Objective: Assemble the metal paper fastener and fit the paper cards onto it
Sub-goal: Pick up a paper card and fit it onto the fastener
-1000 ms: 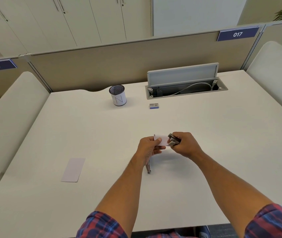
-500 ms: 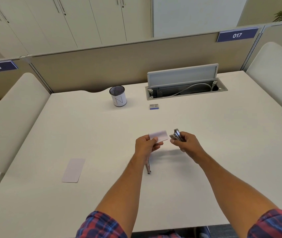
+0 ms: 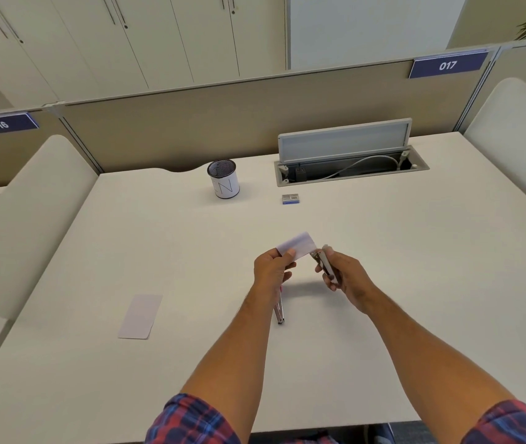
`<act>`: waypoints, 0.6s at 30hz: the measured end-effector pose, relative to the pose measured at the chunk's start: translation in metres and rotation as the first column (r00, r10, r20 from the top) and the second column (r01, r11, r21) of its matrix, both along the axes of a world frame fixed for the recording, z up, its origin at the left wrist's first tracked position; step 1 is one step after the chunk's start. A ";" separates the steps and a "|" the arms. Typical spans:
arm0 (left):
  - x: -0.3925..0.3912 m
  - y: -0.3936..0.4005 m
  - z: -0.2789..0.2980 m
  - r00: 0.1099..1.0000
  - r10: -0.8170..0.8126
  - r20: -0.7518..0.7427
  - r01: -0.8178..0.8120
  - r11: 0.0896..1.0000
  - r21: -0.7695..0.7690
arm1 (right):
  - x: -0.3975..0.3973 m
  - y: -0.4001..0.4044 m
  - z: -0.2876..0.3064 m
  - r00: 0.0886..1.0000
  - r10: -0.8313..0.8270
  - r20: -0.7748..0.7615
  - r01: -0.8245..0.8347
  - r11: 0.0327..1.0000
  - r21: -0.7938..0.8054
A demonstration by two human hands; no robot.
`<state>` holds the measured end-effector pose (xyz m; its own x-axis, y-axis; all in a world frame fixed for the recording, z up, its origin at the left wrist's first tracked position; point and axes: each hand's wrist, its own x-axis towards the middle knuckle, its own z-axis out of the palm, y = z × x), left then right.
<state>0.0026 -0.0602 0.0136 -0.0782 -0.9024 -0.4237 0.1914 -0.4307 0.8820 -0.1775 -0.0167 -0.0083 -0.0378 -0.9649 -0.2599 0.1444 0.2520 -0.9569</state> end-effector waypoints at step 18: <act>-0.007 -0.002 -0.010 0.970 0.026 0.241 0.019 0.983 -0.183 | 0.016 0.003 0.001 0.996 0.020 -0.093 -0.028 0.996 -0.085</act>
<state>-0.0044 -0.0625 0.0040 0.0090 -0.9662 -0.2576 -0.0359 -0.2577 0.9655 -0.1618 -0.0139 -0.0072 -0.0345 -0.9844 -0.1726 0.0502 0.1708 -0.9840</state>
